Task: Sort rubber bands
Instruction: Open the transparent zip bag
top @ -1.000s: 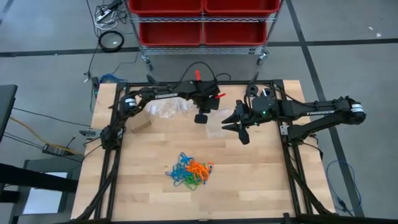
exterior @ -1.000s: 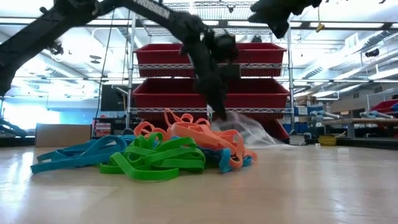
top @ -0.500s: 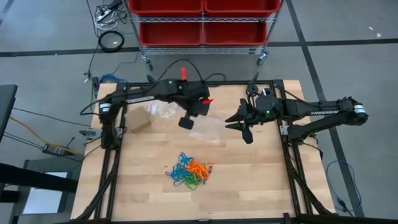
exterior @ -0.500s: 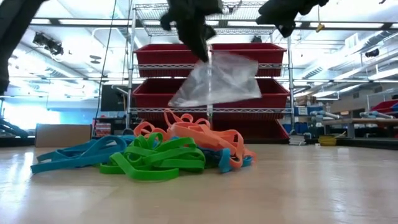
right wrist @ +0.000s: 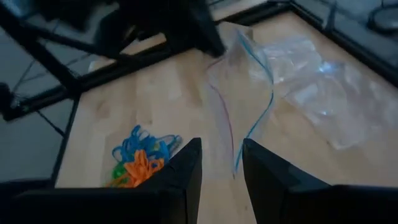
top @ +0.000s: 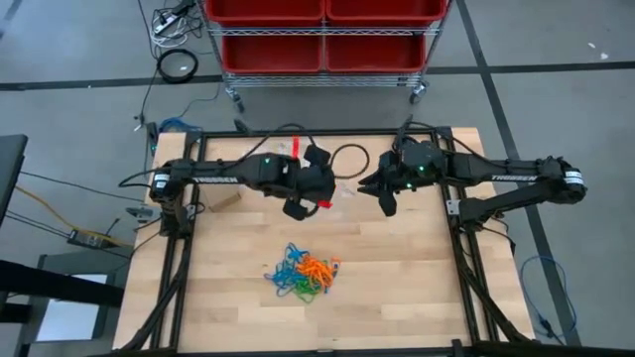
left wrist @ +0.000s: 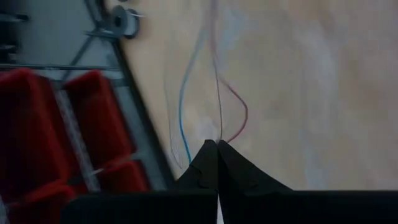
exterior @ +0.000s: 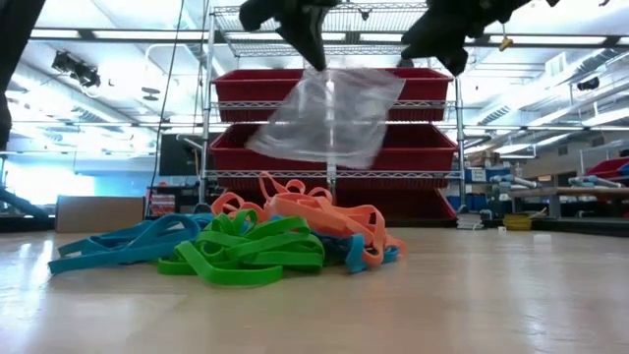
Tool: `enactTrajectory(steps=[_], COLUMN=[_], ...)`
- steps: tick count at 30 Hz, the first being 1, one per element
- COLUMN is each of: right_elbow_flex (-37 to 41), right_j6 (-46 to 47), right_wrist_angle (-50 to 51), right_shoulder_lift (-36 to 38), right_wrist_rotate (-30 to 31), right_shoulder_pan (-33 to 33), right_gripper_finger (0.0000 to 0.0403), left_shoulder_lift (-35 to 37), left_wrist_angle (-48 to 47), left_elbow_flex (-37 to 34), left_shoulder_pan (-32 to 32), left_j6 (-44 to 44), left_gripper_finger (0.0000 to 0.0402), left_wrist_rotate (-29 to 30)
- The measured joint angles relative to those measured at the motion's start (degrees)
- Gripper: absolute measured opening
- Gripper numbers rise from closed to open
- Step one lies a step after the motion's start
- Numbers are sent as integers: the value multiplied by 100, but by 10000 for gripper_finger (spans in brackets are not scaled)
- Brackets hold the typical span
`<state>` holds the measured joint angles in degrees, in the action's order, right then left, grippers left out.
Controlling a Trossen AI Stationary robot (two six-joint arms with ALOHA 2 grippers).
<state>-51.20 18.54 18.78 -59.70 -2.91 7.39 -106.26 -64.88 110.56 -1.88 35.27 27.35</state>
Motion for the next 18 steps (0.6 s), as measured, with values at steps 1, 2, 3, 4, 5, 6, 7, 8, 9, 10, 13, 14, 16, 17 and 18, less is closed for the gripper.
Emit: enactTrajectory(steps=[1, 2, 3, 4, 5, 6, 7, 8, 9, 10, 13, 14, 16, 17, 18], right_elbow_flex=[3, 4, 2, 0, 0, 0, 0, 0, 0, 0, 0, 0, 0, 1, 2], right_j6=[79, 141, 217, 282, 335, 368, 376, 376, 379, 386, 404, 442, 453, 459, 485], right_wrist_angle=[93, 84, 20, 31, 50, 45, 36, 36, 31, 7, -137, -225, -370, -395, -466], right_shoulder_lift=[-22, -68, -114, -158, -215, -272, -329, -377, -427, -481, -648, -716, -822, -879, -929], right_wrist_rotate=[-12, -10, -10, -10, -12, -15, -17, -18, -24, -25, -222, -307, -442, -469, -486], right_shoulder_pan=[65, 111, 153, 202, 244, 279, 320, 347, 364, 383, 420, 420, 420, 418, 418], right_gripper_finger=[105, 105, 105, 105, 105, 105, 105, 105, 105, 105, 105, 105, 106, 107, 107], left_shoulder_lift=[0, 0, 0, 0, 0, 0, 0, 0, 0, 0, 0, 0, 0, 0, 0], left_wrist_angle=[10, 22, 45, 58, 105, 172, 191, 199, 197, 195, 199, 205, 213, 222, 238], left_elbow_flex=[0, 0, 0, 0, -8, -22, -22, -25, -29, -31, -31, -31, -31, -31, -31], left_shoulder_pan=[-48, -95, -136, -178, -212, -246, -279, -319, -357, -388, -460, -472, -499, -499, -496], left_j6=[22, 32, 30, 30, 28, 22, 13, -7, -18, -28, -35, -35, -34, -33, -35], left_gripper_finger=[0, 0, 0, 0, 0, 0, 0, 0, 0, 0, 0, 0, 0, 0, 0], left_wrist_rotate=[103, 180, 209, 251, 285, 306, 319, 376, 458, 517, 613, 674, 859, 903, 910])
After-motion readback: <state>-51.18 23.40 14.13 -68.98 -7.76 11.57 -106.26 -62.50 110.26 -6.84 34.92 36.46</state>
